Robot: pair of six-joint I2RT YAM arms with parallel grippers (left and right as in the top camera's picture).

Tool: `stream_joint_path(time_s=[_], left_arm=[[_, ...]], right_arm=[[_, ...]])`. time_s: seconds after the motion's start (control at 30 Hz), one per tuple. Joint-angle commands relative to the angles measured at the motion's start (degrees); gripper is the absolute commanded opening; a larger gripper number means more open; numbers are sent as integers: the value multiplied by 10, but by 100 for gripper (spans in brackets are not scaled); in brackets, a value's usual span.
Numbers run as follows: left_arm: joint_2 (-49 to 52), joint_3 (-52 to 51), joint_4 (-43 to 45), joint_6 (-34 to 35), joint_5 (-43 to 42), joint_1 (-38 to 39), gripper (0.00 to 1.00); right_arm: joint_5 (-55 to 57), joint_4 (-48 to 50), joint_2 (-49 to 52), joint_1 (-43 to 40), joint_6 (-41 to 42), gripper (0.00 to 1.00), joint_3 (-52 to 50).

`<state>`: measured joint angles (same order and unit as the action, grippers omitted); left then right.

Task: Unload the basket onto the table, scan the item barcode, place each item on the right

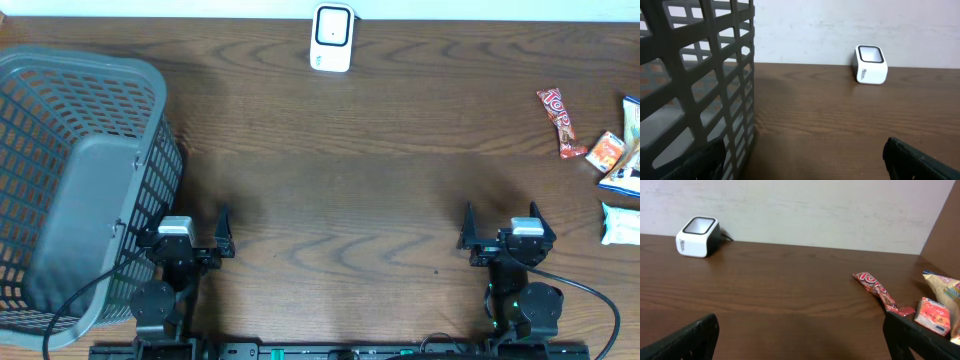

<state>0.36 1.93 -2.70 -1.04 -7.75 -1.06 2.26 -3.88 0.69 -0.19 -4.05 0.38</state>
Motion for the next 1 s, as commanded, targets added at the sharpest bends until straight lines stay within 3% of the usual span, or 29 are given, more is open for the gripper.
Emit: stream_joint_path(time_s=[0.0,0.97], left_arm=[[-3,-17,-8,9,7,1,98],[-2,-17,-8,9,8,-14,98]], right_arm=[[-3,-2,-3,1,-7,99,-1],[-3,-2,-3,1,-7,99,-1]])
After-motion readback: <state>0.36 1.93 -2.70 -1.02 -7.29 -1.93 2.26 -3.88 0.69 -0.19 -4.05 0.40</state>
